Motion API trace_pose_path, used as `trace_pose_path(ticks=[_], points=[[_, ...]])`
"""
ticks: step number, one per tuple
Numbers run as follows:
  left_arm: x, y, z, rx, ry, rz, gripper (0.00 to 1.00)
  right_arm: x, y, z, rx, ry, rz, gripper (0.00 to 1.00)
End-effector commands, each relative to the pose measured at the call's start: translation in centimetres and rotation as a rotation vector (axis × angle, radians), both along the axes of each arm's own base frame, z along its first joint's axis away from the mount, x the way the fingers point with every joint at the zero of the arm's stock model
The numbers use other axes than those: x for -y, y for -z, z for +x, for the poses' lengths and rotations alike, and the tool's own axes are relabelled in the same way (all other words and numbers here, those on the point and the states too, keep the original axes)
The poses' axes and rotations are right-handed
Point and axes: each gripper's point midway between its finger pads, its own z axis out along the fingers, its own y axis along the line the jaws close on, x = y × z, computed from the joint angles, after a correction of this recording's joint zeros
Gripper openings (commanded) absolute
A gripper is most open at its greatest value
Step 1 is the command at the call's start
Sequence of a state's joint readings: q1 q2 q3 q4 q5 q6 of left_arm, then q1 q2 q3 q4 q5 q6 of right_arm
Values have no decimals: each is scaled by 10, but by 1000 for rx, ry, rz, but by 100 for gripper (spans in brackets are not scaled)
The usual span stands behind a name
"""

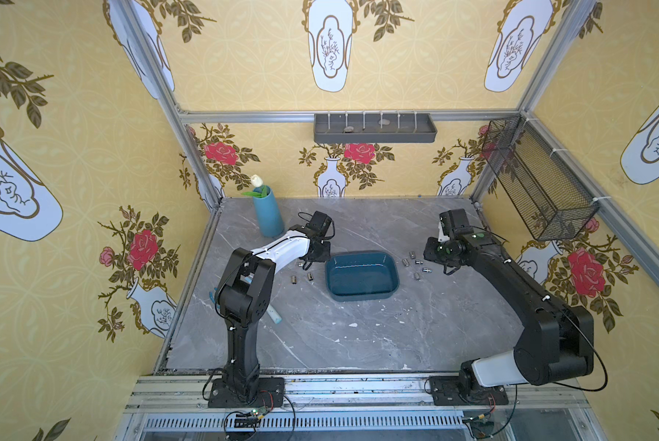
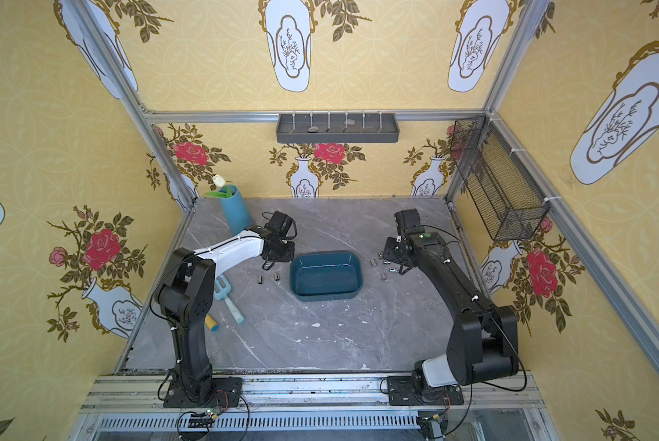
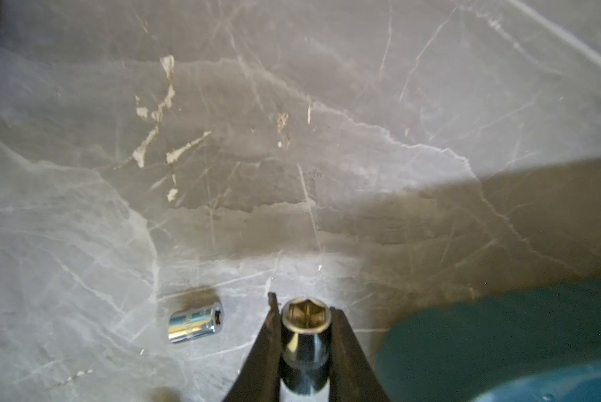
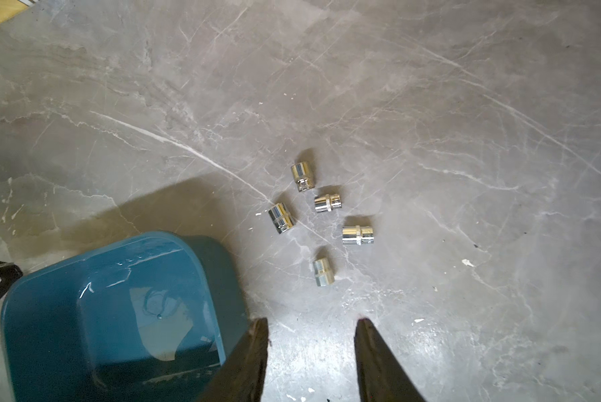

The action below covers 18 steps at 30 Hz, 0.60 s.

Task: Take out the socket from the storage box
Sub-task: Place the socket head at the center of the board.

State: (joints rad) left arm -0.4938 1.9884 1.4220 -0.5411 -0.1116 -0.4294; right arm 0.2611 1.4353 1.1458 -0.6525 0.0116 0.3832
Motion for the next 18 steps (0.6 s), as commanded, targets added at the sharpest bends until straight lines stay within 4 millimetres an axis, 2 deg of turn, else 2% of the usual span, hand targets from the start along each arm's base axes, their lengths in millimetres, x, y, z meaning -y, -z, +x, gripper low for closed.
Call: trace_pose_path(ticks=[1, 4, 8, 11, 14, 18], points=[[-2, 12, -1, -10, -22, 0, 25, 12, -6, 8, 59, 34, -50, 50], [-6, 22, -5, -32, -28, 25, 25, 17, -7, 8, 70, 48, -67, 51], [-12, 32, -11, -53, -30, 44, 26, 21, -11, 9, 87, 59, -79, 58], [-13, 36, -15, -61, -24, 51, 30, 21, -12, 9, 90, 55, -82, 58], [-14, 32, -15, -51, -17, 49, 41, 21, -13, 10, 93, 55, -84, 58], [-13, 14, -13, -16, -3, 43, 59, 23, -15, 11, 111, 65, -90, 65]])
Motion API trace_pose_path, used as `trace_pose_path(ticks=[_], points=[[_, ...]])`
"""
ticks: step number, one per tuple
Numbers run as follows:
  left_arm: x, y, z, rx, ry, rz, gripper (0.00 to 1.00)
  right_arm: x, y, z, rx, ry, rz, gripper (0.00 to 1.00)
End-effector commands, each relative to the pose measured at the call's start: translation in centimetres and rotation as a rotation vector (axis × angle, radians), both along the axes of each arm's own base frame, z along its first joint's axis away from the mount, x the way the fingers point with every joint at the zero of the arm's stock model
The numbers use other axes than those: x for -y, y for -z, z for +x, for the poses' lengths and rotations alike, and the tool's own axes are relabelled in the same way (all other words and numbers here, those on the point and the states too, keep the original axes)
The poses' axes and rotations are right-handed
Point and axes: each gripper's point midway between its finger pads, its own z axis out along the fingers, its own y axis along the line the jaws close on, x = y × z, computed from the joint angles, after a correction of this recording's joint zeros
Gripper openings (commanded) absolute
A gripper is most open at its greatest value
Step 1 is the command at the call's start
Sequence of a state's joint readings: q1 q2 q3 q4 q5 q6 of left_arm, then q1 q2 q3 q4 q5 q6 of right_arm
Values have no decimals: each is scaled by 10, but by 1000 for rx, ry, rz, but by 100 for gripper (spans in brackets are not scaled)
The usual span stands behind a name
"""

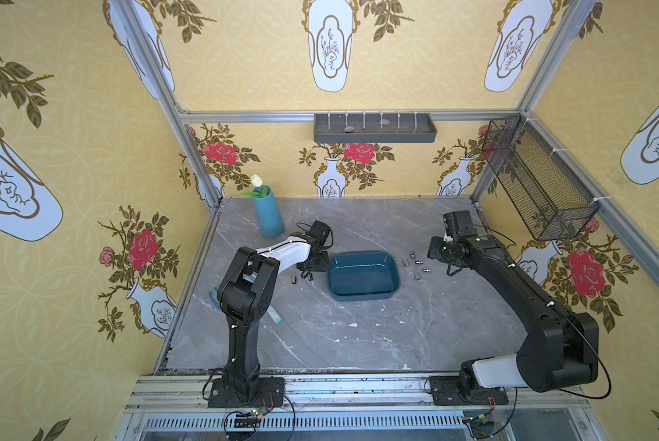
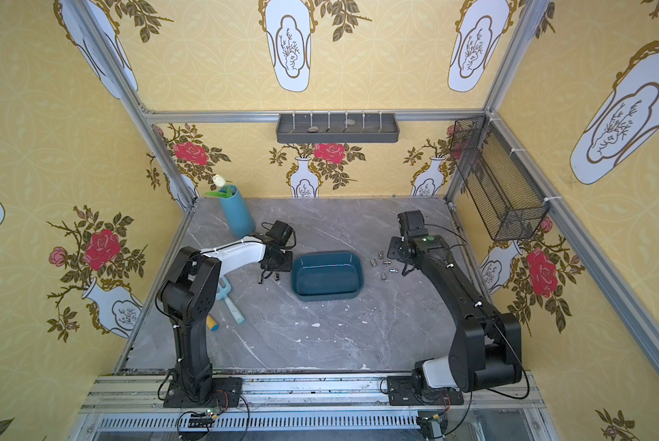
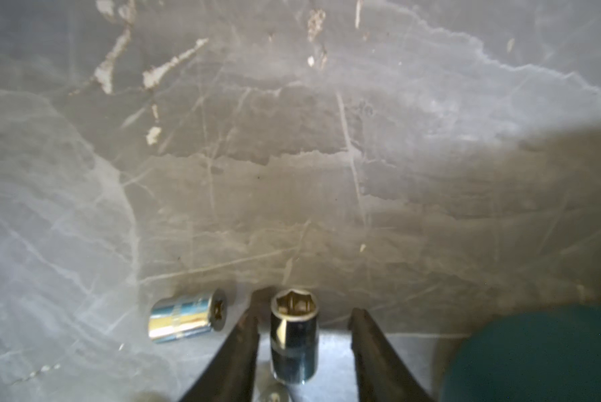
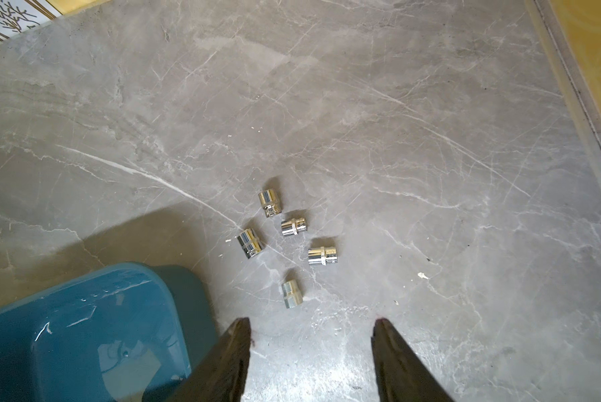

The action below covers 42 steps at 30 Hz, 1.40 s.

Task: Take out the socket from the storage box
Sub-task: Place the socket head at the center of the board, then reset both arms

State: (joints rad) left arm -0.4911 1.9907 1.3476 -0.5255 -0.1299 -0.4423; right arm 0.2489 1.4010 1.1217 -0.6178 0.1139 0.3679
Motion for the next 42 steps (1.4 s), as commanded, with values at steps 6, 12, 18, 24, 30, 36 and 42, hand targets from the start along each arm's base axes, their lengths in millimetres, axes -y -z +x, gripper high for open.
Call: trace_pose_path(ticks=[6, 12, 18, 24, 30, 36, 42], points=[[-5, -67, 13, 180, 46, 1, 67, 13, -14, 12, 118, 46, -43, 80], [-29, -127, 21, 404, 21, 14, 79, 33, -13, 19, 210, 118, -96, 91], [-68, -165, 14, 637, -46, 78, 100, 57, -5, 23, 321, 194, -186, 97], [-134, -175, -2, 802, -212, 123, 100, 84, 11, 22, 414, 228, -260, 98], [-192, -163, -22, 901, -318, 293, 100, 111, 36, 19, 444, 261, -275, 98], [-234, -145, -31, 907, -354, 388, 100, 126, 54, 16, 496, 249, -238, 98], [-244, -116, -39, 829, -358, 293, 100, 126, 71, 3, 576, 222, -203, 98]])
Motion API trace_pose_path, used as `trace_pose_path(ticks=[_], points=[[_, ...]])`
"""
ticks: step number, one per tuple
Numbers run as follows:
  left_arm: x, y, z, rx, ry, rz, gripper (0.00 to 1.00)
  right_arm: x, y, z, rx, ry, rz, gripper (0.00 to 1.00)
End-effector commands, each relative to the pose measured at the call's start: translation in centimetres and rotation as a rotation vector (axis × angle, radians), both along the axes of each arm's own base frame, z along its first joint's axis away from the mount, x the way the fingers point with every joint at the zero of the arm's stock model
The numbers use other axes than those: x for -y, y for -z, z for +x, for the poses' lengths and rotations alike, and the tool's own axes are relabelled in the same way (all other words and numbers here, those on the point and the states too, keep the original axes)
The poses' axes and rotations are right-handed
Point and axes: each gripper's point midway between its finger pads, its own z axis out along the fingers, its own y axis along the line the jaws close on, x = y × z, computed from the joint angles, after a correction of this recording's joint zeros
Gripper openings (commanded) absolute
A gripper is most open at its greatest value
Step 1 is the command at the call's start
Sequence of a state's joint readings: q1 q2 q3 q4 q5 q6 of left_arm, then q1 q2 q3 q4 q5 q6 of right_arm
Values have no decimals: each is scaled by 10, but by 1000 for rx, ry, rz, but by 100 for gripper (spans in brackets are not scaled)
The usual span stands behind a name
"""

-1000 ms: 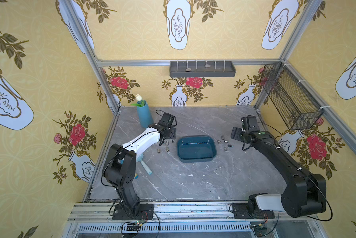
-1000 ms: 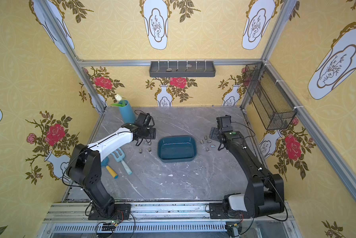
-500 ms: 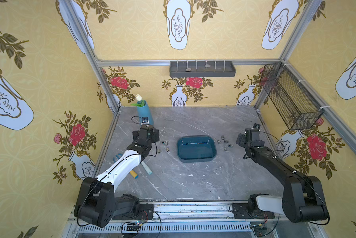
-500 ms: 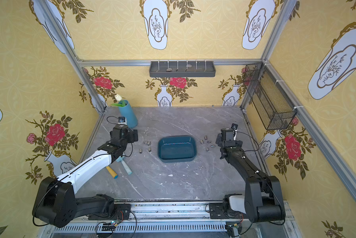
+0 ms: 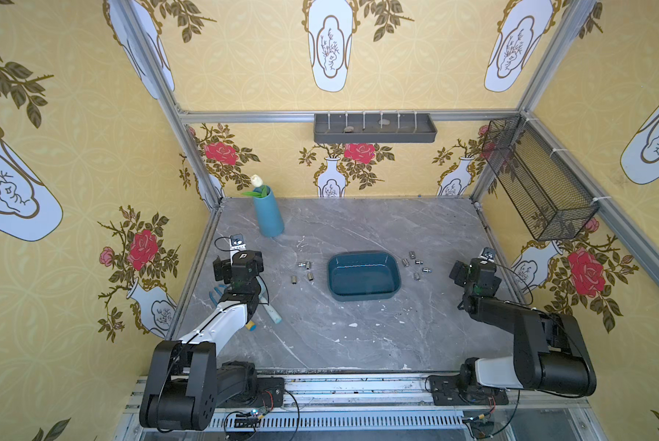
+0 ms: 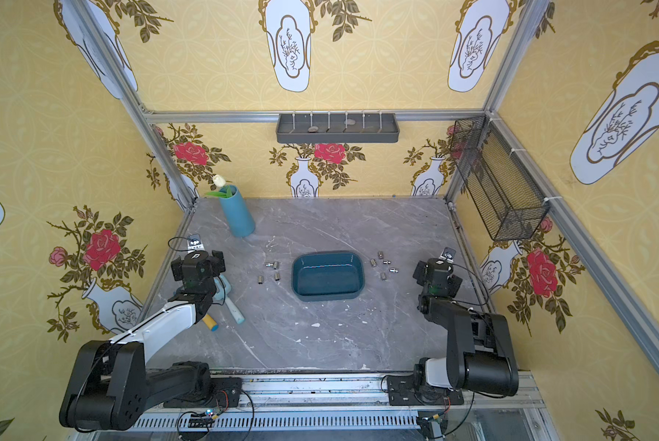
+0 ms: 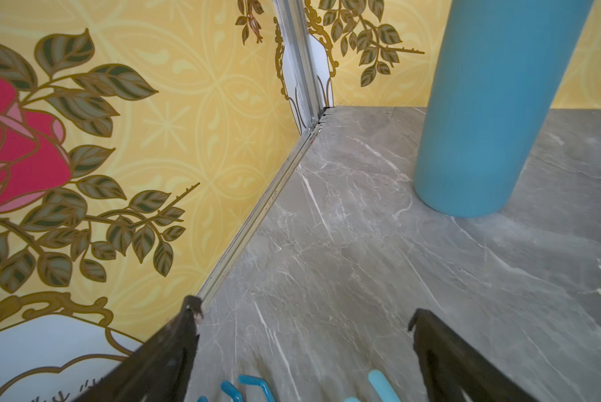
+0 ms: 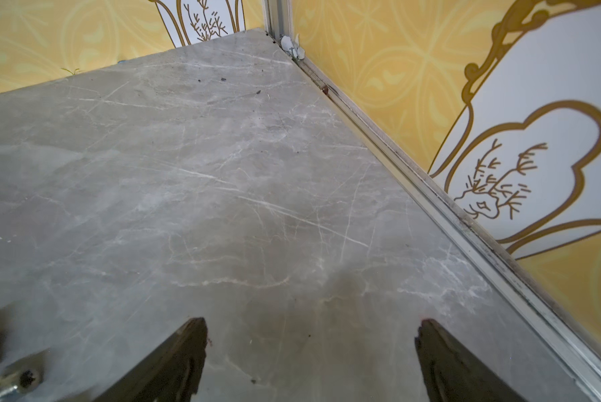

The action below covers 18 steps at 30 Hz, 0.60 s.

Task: Take out the socket from the storage box
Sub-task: Reset both arms

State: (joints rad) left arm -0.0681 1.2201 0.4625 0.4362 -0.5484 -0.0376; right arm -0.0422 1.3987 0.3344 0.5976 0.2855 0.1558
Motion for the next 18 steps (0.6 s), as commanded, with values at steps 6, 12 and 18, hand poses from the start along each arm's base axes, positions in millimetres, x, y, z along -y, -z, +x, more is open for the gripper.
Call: trace_pose_path(ticks=[6, 12, 18], points=[[26, 30, -1, 63, 187, -44, 100, -17, -28, 7, 192, -112, 10, 98], [34, 30, -14, 127, 248, -60, 100, -21, -25, -2, 250, -147, 3, 97], [37, 35, -16, 146, 278, -56, 100, -21, -23, -3, 237, -148, 9, 97]])
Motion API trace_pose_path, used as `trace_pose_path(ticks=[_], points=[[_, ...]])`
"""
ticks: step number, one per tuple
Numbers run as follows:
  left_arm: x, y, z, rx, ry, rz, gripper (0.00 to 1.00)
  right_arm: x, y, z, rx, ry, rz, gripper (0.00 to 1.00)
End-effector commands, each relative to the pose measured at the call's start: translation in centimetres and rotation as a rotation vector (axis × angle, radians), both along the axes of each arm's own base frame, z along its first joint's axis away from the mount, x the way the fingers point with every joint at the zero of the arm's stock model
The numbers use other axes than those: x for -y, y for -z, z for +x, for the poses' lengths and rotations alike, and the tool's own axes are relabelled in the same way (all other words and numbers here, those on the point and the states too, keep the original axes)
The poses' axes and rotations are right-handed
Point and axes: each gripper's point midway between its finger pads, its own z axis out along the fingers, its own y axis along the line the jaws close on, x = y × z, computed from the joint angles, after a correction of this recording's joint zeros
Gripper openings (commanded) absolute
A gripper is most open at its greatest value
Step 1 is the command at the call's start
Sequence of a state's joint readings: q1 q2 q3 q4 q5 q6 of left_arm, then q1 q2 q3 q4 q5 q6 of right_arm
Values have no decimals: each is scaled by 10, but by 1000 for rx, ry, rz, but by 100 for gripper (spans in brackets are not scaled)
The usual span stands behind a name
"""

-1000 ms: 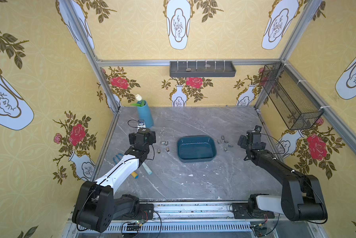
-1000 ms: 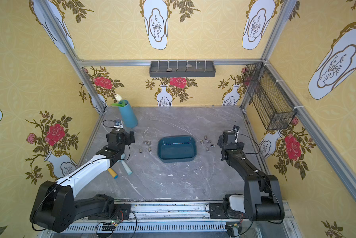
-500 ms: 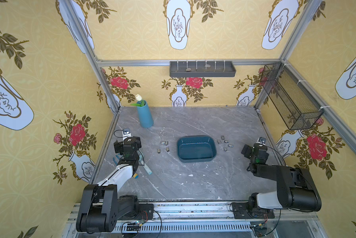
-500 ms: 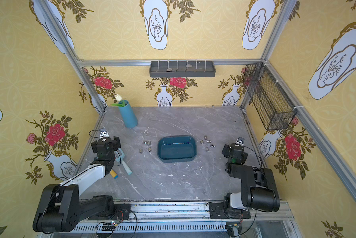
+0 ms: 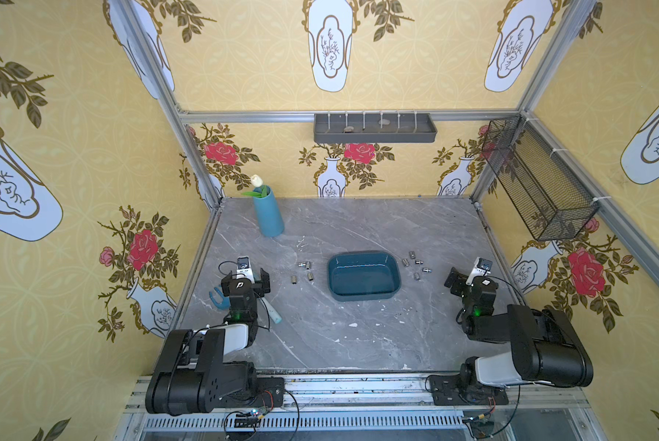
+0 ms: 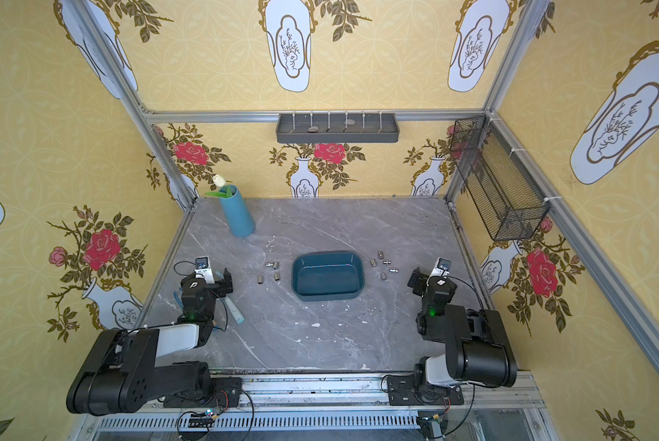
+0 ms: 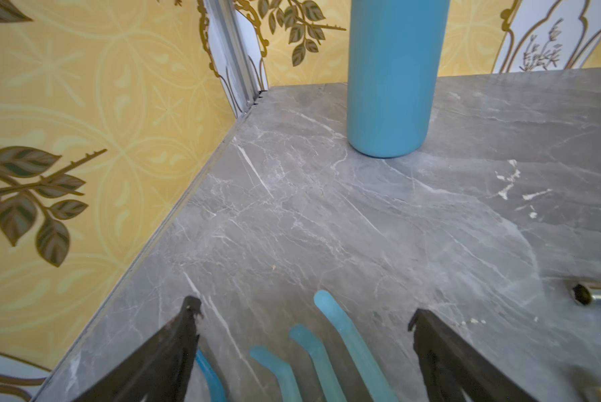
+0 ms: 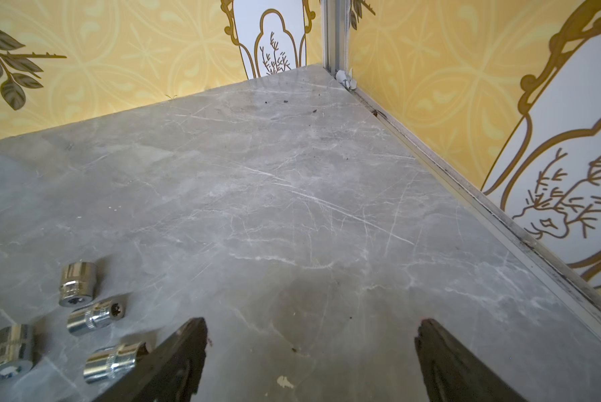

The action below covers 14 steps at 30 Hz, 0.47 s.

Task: Take out the socket from the storage box
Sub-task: Reset both arms

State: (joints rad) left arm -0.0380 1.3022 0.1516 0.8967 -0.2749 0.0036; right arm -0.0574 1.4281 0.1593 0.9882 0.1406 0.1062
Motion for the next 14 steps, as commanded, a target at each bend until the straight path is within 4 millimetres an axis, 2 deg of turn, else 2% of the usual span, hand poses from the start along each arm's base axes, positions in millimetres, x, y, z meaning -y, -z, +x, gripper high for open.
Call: trace_pose_path(ticks=[1, 14], points=[[6, -24, 8, 100, 36, -4, 100, -2, -16, 6, 69, -10, -4, 98], [6, -27, 7, 118, 36, -3, 100, -2, -16, 6, 71, -12, -10, 98]])
